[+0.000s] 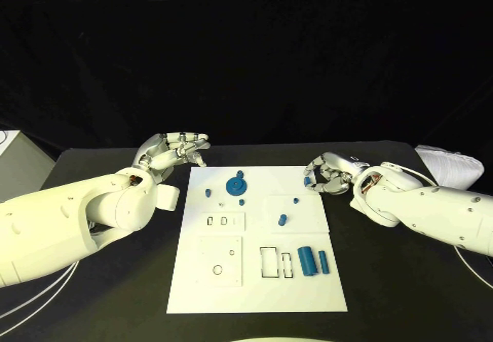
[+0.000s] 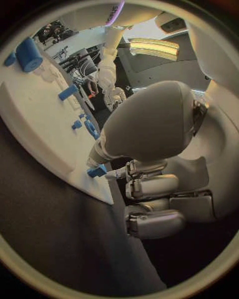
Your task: Assemble the parts on the task board
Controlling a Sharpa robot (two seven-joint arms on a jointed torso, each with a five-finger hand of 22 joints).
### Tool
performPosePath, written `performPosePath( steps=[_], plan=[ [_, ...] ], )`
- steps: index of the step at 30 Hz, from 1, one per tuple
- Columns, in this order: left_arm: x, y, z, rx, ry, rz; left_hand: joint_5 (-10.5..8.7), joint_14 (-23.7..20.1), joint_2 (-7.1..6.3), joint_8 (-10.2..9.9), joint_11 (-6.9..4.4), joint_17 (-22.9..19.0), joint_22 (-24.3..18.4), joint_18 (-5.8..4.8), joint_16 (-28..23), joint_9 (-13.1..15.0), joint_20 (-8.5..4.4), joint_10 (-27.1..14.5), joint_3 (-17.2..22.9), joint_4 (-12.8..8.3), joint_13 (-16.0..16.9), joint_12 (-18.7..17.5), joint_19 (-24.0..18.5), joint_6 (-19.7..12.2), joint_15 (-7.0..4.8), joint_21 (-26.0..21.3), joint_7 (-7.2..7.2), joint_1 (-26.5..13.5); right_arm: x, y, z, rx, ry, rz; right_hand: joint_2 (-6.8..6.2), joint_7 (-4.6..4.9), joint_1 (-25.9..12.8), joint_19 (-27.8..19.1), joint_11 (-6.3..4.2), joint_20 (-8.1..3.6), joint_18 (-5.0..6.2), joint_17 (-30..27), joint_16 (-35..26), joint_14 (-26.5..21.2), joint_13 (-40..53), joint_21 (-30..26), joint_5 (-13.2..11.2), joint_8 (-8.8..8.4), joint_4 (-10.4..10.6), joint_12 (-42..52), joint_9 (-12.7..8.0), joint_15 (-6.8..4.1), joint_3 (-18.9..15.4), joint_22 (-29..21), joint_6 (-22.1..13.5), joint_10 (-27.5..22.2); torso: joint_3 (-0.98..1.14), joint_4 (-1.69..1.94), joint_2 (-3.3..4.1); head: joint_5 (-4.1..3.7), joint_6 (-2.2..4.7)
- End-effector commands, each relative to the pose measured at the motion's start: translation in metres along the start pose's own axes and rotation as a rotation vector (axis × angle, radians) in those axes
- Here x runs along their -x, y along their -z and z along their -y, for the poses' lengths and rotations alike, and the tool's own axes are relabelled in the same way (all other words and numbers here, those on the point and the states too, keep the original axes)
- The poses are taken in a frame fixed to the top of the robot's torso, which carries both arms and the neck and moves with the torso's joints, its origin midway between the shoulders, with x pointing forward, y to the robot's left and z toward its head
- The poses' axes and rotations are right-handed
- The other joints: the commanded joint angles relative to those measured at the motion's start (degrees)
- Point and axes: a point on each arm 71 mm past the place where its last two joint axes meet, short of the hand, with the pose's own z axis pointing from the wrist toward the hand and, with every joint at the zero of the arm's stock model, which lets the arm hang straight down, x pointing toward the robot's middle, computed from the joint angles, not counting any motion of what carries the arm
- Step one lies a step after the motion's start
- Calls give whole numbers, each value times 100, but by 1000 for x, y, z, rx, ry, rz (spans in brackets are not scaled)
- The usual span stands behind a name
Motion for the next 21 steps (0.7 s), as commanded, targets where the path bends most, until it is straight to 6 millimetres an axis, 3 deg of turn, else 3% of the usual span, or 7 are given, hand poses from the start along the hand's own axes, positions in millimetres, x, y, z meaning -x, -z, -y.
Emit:
performPosePath(
  steps=[1, 21],
  plan=[
    [-3, 0, 1, -8, 7, -20, 21, -45, 10, -19, 28, 8, 6, 114, 16, 9, -6, 14, 8, -16, 3, -12, -44, -7, 0, 37, 33, -24, -2, -1, -1, 2, 15, -11, 72, -4, 3, 358, -48, -23, 0, 1471, 21, 588, 1175, 28, -24, 34, -6, 27, 6, -45, 55, 1139, 58, 242, 1, -1, -7, -3, -10],
    [-2, 0, 1, -5, 6, -18, 21, -53, 14, -18, 28, 9, 17, 115, 15, 11, -5, 17, 20, -30, 4, -9, -63, -3, 1, 52, 33, -27, -4, -2, -4, 7, 18, -22, 112, -101, -34, 399, -133, -97, -20, 1506, 34, 597, 1241, 100, -18, 199, -48, 97, 26, -127, 345, 1202, 273, 322, 4, -3, -3, -13, -35]
  ],
)
